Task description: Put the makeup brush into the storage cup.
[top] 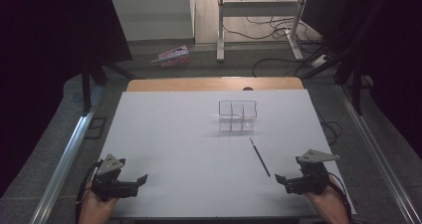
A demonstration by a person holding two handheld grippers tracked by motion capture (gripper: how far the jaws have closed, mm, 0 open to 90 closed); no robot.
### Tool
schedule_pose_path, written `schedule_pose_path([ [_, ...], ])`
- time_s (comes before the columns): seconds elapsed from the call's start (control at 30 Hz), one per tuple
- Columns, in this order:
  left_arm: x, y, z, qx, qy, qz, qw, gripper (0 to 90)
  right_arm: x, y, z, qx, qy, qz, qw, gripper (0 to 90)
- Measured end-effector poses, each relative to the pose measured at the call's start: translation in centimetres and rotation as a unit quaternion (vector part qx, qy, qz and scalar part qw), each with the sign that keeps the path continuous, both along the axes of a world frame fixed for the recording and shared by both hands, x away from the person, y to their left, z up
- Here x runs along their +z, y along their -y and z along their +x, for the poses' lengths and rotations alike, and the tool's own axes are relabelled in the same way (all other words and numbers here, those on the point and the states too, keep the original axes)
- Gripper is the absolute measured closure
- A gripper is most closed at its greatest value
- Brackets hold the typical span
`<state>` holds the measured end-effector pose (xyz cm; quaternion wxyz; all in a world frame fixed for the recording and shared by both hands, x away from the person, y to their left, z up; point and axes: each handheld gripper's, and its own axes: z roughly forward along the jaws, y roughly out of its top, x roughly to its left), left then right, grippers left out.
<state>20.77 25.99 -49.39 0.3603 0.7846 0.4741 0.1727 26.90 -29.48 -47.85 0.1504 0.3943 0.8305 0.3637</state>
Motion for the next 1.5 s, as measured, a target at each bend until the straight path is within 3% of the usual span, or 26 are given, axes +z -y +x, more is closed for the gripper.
schedule_pose_path([
  [0.23, 0.0, -0.2, 0.0, 0.000, -0.001, -0.013, 0.9999, 3.8, -0.2, 0.0, -0.6, -0.005, -0.009, -0.015, 0.9998, 0.0],
  [0.47, -0.2, -0.2, 0.1, -0.003, 0.006, -0.012, 0.9999, 3.2, -0.2, -0.1, -0.6, -0.005, -0.016, -0.007, 0.9998, 0.0],
  [0.63, -0.3, -0.3, 0.1, -0.006, 0.005, -0.022, 0.9997, 1.6, -0.2, -0.1, -0.6, -0.006, -0.013, -0.014, 0.9998, 0.0],
  [0.8, -0.3, -0.2, 0.1, -0.008, 0.009, -0.019, 0.9998, 1.5, 0.0, -0.1, -0.6, -0.010, 0.002, -0.018, 0.9998, 1.3],
  [0.93, -0.3, -0.3, 0.1, -0.006, 0.010, -0.021, 0.9997, 1.6, 0.0, 0.0, -0.5, -0.011, -0.003, -0.014, 0.9998, 2.6],
  [1.27, -0.3, -0.4, 0.2, -0.004, 0.018, -0.014, 0.9997, 0.6, -0.1, -0.6, -0.4, 0.001, -0.010, -0.047, 0.9988, 2.1],
  [1.5, -0.4, -0.3, 0.2, -0.004, 0.016, -0.012, 0.9998, 0.6, 0.3, -1.1, -0.2, 0.004, -0.014, -0.053, 0.9985, 1.8],
])
